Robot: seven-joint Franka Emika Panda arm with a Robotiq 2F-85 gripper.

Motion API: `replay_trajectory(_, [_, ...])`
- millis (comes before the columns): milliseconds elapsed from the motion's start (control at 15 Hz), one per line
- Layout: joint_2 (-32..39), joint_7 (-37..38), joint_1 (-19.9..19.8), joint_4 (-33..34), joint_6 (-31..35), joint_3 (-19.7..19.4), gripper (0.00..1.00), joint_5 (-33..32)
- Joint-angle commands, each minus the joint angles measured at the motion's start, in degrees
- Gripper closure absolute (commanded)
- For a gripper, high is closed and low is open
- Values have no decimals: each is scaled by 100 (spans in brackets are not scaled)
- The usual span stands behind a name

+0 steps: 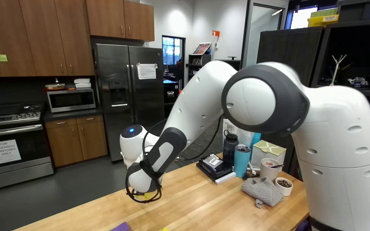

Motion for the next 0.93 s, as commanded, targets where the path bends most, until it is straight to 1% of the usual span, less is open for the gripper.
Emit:
replay_trajectory(0, [-893,1616,1017,-939,265,-818,94,-1647])
replay_trajectory(67, [-1026,2110,1367,-1039,190,-1074,94,-2168])
replay_trajectory(200, [-1289,3115,1727,-1270,-28,-1153,94,-3208])
replay_trajectory(333, [-1507,3956,1908,-1534,-212,-1017,94,-4008])
replay_trajectory(533, [-1745,4741,2159,-1918,-326,-828,94,-4588])
replay_trajectory(733, [-1867,5202,2327,-2160,-261,-702,94,-4908])
replay_trajectory(867, [-1923,5532,2417,-2230,-333,-642,94,-5165])
